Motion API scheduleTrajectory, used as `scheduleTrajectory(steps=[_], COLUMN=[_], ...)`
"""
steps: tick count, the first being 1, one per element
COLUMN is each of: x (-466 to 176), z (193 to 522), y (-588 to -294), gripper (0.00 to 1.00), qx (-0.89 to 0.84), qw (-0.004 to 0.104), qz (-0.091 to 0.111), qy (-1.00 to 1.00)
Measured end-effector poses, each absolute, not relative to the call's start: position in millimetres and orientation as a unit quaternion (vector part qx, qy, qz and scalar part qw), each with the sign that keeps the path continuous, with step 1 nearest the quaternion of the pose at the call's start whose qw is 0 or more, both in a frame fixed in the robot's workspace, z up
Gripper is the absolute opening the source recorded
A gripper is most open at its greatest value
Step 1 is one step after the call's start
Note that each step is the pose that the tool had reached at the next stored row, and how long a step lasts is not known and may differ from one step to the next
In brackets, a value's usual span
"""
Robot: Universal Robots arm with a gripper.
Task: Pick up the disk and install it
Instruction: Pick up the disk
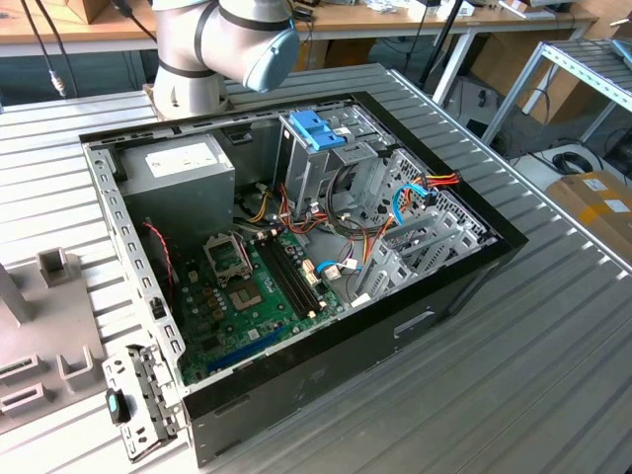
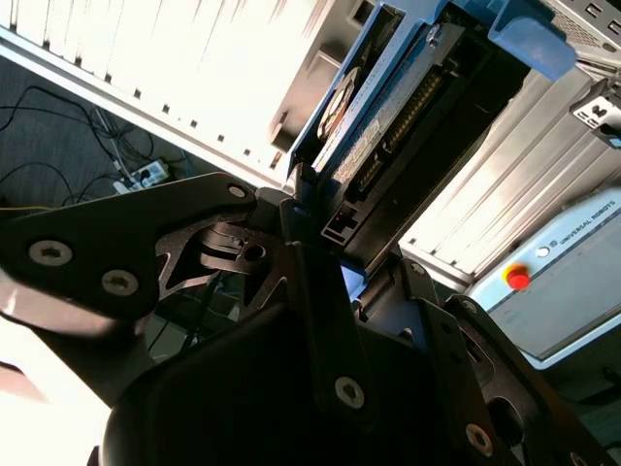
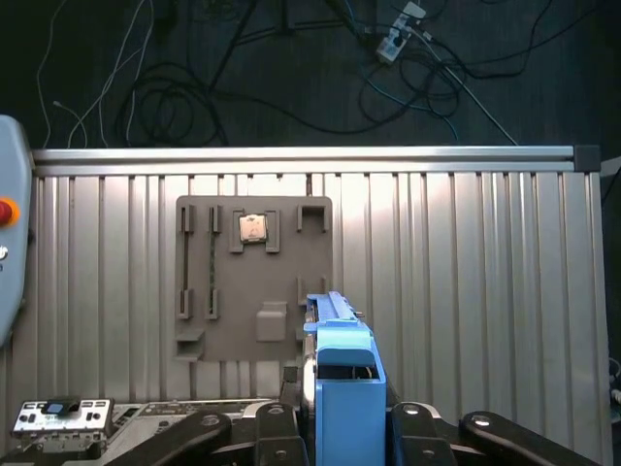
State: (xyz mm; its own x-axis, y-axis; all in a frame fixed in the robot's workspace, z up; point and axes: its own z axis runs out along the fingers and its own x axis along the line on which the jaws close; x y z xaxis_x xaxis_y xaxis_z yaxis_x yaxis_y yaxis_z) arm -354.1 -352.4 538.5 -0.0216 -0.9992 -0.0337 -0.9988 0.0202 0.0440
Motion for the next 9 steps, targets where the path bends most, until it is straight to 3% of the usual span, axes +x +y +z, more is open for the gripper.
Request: scheduleTrajectory(steps=[9], x=[-346.6], z=[538.5], y=[-352.4], gripper=[0.37], qx=[0.699], qw=[0.003], qz=[-0.028], qy=[-0.714])
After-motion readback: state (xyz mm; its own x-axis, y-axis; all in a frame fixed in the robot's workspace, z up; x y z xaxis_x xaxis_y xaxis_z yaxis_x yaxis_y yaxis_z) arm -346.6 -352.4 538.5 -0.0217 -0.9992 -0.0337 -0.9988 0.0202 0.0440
